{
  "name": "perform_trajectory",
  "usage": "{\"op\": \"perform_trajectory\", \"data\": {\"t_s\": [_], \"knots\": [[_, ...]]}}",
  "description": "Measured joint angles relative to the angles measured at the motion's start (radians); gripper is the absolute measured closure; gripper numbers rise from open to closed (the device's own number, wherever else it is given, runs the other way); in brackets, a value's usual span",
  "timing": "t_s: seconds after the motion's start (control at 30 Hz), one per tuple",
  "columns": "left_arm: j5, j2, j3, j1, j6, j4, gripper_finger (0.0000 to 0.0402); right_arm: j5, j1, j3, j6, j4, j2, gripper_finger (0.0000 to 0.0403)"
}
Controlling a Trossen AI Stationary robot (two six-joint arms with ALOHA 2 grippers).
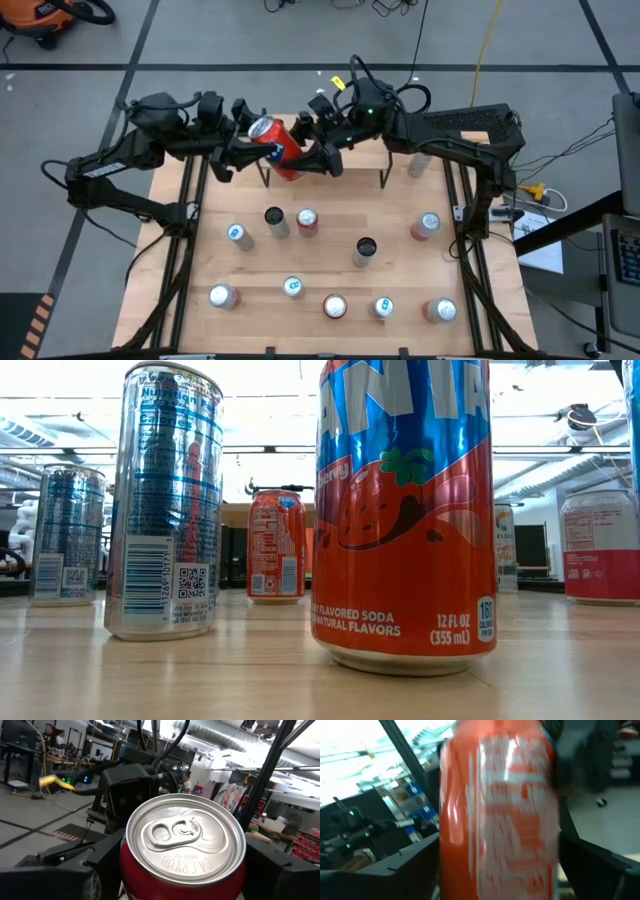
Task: Place canned beverage on shelf
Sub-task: Put the top left orange soda can on the shelf
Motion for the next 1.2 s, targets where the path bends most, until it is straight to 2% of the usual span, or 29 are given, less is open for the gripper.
{"op": "perform_trajectory", "data": {"t_s": [0.2, 0.47, 0.87, 1.2], "knots": [[-0.092, -0.001, 0.000, 0.000, 0.000, -0.066, 0.0112, 0.120, 0.000, 0.000, -0.118, -0.227, -0.066, 0.0016], [-0.187, 0.035, 0.000, 0.000, 0.000, -0.192, 0.0112, 0.304, 0.000, 0.000, -0.197, -0.431, -0.136, 0.0014], [-0.186, 0.124, 0.000, 0.000, -0.026, -0.172, 0.0111, 0.379, 0.024, 0.000, -0.321, -0.587, -0.135, 0.0014], [-0.189, 0.147, 0.002, 0.000, -0.026, -0.128, 0.0111, 0.410, 0.026, 0.000, -0.370, -0.550, -0.098, 0.0014]]}}
